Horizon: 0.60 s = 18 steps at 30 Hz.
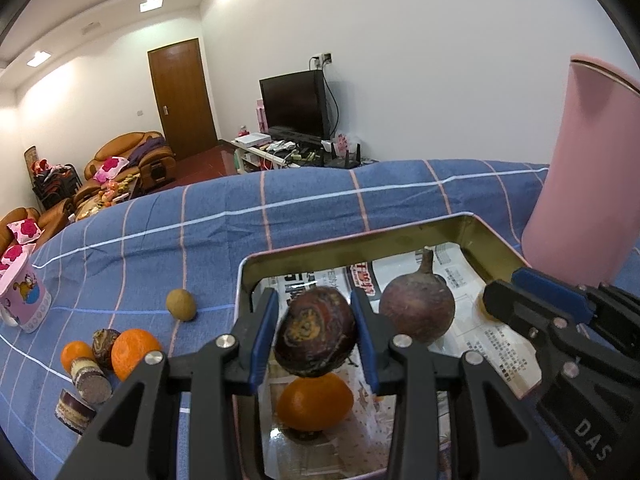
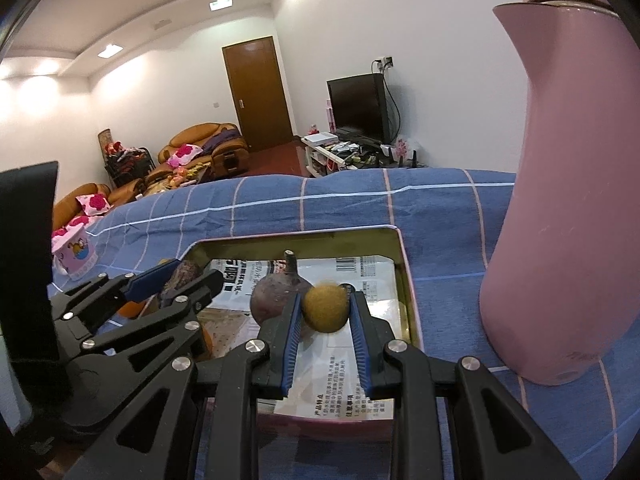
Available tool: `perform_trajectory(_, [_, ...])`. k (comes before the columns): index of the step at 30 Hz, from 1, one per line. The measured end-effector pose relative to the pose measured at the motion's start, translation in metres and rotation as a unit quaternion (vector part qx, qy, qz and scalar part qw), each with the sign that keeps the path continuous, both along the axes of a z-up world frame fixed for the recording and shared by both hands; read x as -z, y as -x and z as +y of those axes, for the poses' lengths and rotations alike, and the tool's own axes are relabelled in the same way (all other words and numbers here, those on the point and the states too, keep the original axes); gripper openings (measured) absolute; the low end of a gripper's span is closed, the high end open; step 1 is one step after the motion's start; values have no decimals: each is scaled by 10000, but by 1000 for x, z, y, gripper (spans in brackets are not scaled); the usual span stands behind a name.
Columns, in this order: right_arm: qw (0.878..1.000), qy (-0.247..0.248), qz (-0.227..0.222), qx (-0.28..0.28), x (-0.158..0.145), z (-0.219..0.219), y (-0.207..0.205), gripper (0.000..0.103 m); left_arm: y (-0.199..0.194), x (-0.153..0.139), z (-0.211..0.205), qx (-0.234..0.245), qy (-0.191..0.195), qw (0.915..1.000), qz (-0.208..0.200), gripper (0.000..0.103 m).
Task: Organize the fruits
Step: 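Carry the small fruit and pastry into the tin box and open both tools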
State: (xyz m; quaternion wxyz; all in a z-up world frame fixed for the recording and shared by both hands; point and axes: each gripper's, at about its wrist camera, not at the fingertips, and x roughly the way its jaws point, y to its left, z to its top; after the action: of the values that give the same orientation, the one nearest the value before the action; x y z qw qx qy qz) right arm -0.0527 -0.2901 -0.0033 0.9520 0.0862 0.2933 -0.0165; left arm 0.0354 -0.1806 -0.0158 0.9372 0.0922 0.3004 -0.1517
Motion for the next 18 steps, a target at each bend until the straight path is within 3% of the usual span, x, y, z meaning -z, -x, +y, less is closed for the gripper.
perform_trajectory(3, [10000,20,-94,2,-3,3,3,43,1,0,1,-9,-24,10000,-32,40])
perform_trajectory(4, [9999,36,-144,34,-4,3,4,51,2,0,2,-27,-26,10000,-42,45])
perform_trajectory(5, [9997,67,-211,112,-6,2,6,55,2,0,3,-61,-34,10000,-56,51])
perform_trajectory(7, [9990,-4,-397,203,-11,-2,11,58,5,-1,4,-142,-49,9998,-125,73])
perform_trajectory(9, [9978,-40,-579,332,-16,-5,17,62,10,-5,7,-206,-2,9994,-285,86])
perform_trajectory(11, [9958,44,-747,525,-22,-7,22,79,15,-8,9,-253,42,9986,-463,98])
perform_trajectory(12, [9946,101,-814,637,-24,-8,25,81,18,-10,10,-285,56,9980,-567,102])
perform_trajectory(18, [9863,582,-1023,1156,-32,-6,33,83,29,-15,15,-249,34,9955,-914,103])
